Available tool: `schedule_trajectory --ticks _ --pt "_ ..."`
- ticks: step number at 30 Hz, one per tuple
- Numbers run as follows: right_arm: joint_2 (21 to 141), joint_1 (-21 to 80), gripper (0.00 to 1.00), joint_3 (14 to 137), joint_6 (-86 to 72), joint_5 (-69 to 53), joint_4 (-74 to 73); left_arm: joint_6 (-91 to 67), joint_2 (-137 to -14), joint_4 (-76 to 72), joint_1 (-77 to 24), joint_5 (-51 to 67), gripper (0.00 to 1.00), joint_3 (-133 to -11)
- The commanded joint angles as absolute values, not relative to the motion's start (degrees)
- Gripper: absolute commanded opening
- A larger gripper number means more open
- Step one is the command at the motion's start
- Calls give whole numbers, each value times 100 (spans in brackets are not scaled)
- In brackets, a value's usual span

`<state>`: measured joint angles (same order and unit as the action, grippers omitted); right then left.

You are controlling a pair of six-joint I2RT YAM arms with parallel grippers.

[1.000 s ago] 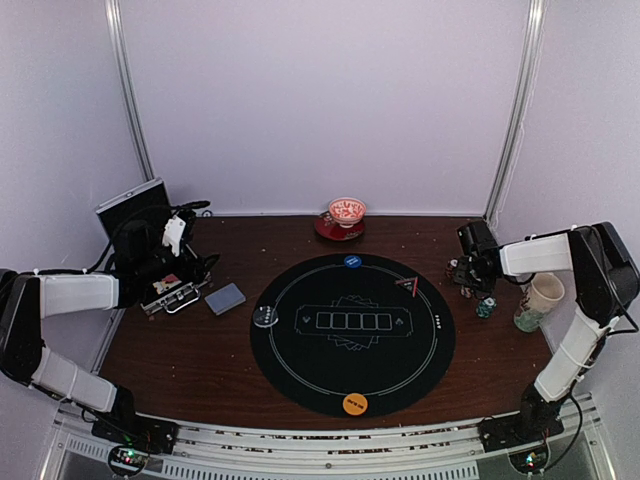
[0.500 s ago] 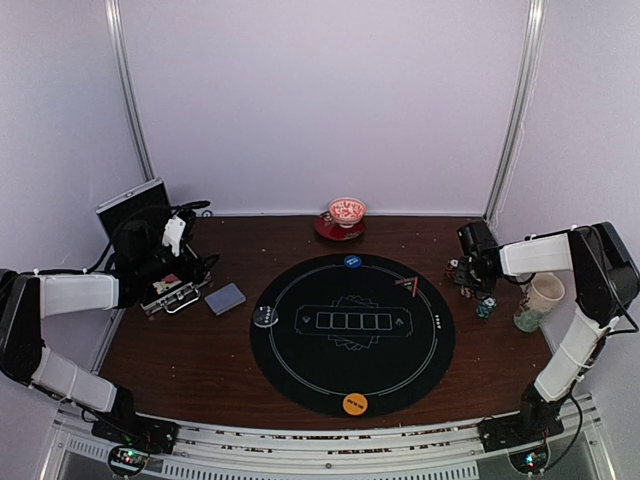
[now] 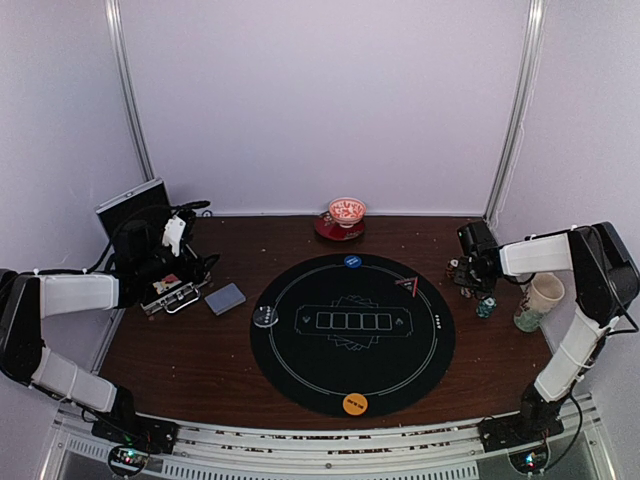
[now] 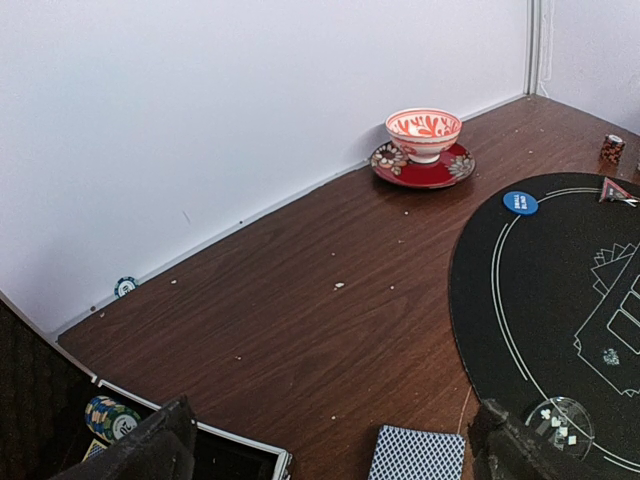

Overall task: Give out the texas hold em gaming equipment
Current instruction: Pick up the pile of poker chips from the chip case, then place the poker chips pile on the poker chips pile.

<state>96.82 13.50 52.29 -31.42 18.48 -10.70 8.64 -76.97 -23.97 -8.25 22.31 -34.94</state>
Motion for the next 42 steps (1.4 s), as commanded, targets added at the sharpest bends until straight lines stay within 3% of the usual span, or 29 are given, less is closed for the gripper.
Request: schedule_trajectory --ticks 1,12,30,42 --pt "9755 1379 38 5370 -3149 2003 -1176 910 -7726 -2574 -830 2294 98 -3595" --pt "9519 1412 27 5343 -3154 2102 -1233 913 -7734 -2580 -833 2294 98 -3595" --pt "8989 1729 26 5322 -3076 2454 -1292 913 -7752 -2581 -833 2268 98 -3610" --pt "9246 1717 26 5364 -3095 2650 -1298 907 -7730 -2584 -832 2263 98 -3595"
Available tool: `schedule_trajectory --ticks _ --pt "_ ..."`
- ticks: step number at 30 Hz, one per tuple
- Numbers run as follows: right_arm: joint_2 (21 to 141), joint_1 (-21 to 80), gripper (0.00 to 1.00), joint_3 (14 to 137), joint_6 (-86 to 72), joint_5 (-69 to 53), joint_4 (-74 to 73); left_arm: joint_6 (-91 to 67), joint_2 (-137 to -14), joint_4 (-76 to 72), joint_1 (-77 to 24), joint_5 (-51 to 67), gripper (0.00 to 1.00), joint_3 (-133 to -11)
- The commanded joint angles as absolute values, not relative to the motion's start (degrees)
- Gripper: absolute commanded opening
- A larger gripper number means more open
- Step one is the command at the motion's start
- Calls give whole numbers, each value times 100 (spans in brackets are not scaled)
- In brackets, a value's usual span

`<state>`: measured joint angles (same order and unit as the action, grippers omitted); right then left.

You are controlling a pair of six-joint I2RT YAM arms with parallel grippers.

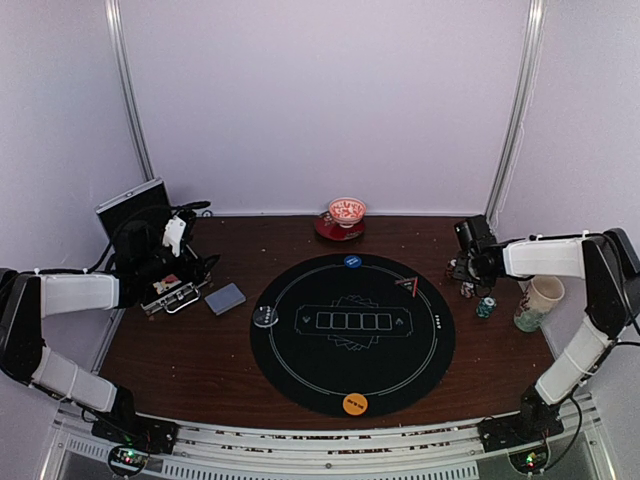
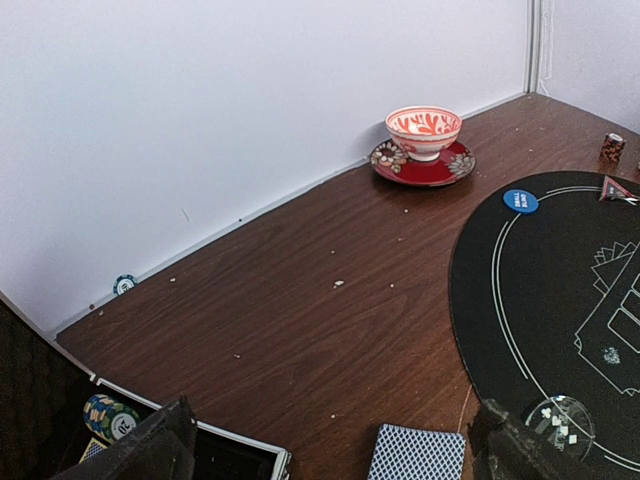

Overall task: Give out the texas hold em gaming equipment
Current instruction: Place the poker chips pile on the poker chips pile.

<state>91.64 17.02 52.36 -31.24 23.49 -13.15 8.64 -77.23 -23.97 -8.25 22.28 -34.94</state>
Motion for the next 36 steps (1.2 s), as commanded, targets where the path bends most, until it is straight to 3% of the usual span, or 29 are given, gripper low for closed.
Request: schedule_trajectory --ticks 1,36 --pt "9282 1722 26 5368 -3097 2661 -1285 910 -7734 -2573 -830 2275 98 -3595" --pt "9774 1591 31 5418 -3086 2630 -1189 903 -7717 -2564 -831 2280 98 -3595"
